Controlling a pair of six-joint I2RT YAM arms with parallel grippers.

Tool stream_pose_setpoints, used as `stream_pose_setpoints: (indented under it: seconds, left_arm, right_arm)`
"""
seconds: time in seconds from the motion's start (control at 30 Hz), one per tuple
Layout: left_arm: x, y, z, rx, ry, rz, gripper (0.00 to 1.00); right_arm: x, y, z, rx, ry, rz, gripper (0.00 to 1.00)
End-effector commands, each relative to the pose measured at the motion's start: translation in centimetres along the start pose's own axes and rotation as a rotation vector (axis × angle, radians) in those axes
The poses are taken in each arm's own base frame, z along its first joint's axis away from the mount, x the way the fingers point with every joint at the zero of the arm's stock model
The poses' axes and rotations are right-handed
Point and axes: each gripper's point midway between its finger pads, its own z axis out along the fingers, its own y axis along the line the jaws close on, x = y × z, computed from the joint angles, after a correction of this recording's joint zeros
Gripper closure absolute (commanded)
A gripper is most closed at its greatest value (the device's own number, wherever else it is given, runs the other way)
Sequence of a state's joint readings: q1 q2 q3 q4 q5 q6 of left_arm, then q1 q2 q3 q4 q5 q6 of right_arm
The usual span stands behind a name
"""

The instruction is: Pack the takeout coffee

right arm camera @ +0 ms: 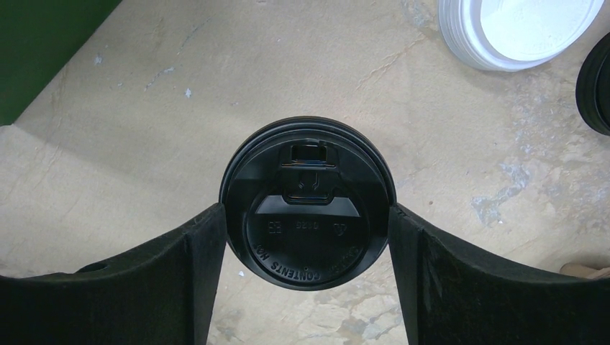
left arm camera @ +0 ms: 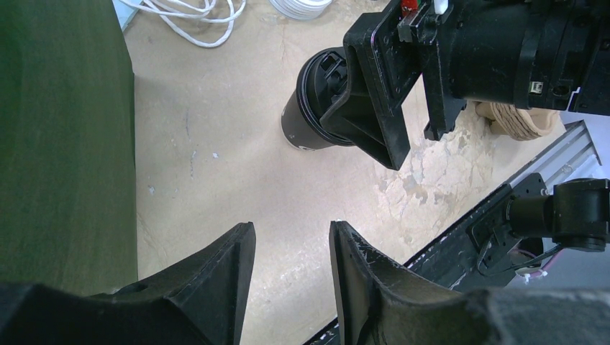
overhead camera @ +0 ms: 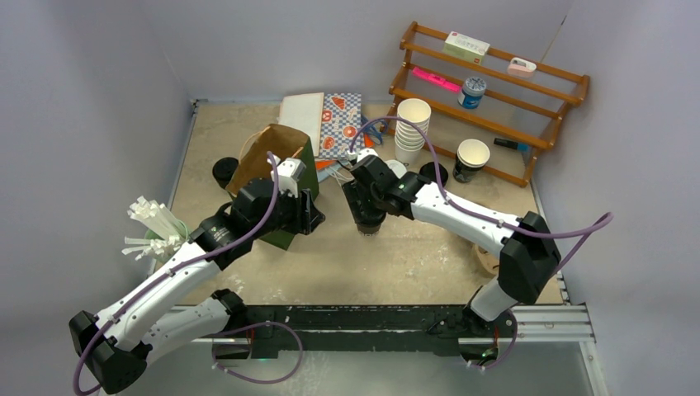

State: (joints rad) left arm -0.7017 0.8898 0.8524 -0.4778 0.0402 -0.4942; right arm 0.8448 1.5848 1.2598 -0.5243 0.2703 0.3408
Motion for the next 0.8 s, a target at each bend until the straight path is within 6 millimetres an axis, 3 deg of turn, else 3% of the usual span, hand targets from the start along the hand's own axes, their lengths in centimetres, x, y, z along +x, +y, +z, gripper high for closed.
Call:
stream_pose_setpoints:
  seconds: [0.0, 0.4, 0.77]
  left_arm:
    - [-0.4, -0.3, 0.0, 0.017, -0.027, 0.006, 0.55]
    - [-0.6, -0.5, -0.1, 0.023, -0.03, 0.003, 0.55]
    - [-0.8, -0.6, -0.1, 0.023, -0.03, 0.005, 0.55]
  right_arm:
    - [3.3, -0.5, 1.6, 0.024, 0.097, 0.001, 0.23]
    - [7.8, -1.4, 3.1, 0.047, 0.192, -0.011, 0.22]
    - [9.1, -1.9, 3.1, 0.113, 0.25, -0.078, 0.22]
